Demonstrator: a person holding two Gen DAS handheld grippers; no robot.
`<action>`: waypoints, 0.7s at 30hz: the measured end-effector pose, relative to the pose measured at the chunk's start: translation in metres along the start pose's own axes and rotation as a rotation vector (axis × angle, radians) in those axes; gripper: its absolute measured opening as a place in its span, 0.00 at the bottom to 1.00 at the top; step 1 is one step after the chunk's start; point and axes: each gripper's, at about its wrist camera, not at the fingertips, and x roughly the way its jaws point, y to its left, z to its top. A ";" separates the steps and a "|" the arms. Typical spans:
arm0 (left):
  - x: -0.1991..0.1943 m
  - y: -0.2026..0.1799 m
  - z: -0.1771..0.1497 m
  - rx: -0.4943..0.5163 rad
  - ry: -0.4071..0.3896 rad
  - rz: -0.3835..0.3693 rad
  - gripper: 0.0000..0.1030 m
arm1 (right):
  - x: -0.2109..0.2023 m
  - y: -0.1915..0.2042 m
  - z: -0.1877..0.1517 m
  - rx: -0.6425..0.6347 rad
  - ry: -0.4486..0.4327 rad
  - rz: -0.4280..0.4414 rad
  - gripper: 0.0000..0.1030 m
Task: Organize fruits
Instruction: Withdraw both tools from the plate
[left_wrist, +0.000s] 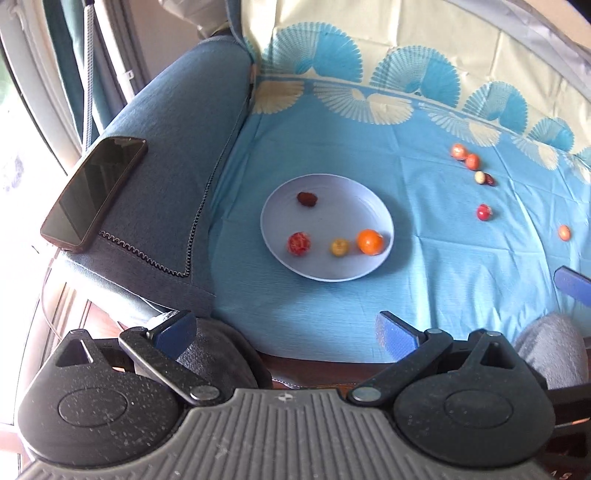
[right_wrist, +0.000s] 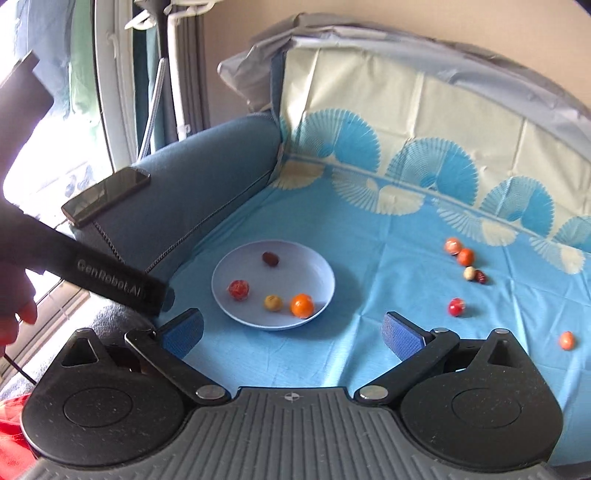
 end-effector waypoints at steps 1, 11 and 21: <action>-0.003 -0.002 -0.001 0.007 -0.008 -0.003 1.00 | -0.004 -0.002 -0.001 0.004 -0.008 -0.005 0.99; -0.018 -0.014 -0.008 0.041 -0.041 0.000 1.00 | -0.022 -0.005 -0.005 0.024 -0.045 -0.030 0.99; -0.016 -0.014 -0.006 0.054 -0.035 0.012 1.00 | -0.018 -0.005 -0.006 0.035 -0.033 -0.029 0.99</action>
